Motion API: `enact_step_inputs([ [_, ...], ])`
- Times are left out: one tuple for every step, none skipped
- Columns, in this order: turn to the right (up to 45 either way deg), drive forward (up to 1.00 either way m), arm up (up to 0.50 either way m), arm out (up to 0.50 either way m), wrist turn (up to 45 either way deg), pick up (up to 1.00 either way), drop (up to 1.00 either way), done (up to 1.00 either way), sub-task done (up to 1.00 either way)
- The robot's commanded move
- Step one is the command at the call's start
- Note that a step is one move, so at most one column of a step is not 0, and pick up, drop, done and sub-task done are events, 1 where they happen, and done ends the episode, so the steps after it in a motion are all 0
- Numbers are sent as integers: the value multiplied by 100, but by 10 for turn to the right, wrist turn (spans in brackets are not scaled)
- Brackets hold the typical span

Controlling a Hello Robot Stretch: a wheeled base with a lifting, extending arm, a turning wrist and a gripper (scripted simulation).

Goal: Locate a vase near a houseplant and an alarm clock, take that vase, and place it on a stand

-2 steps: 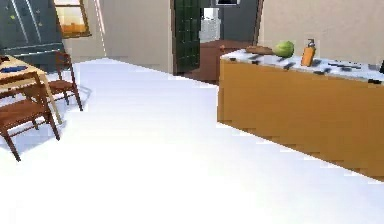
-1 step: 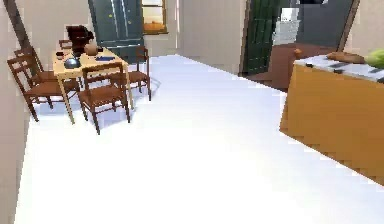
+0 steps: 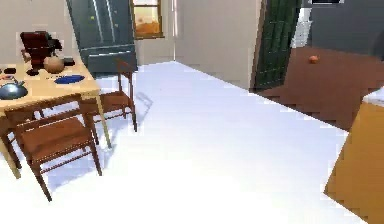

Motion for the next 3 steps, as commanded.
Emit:
enact_step_inputs([
  [0,100,0,0,0,0,0,0,0],
  [0,100,0,0,0,0,0,0,0],
  [0,35,0,0,0,0,0,0,0],
])
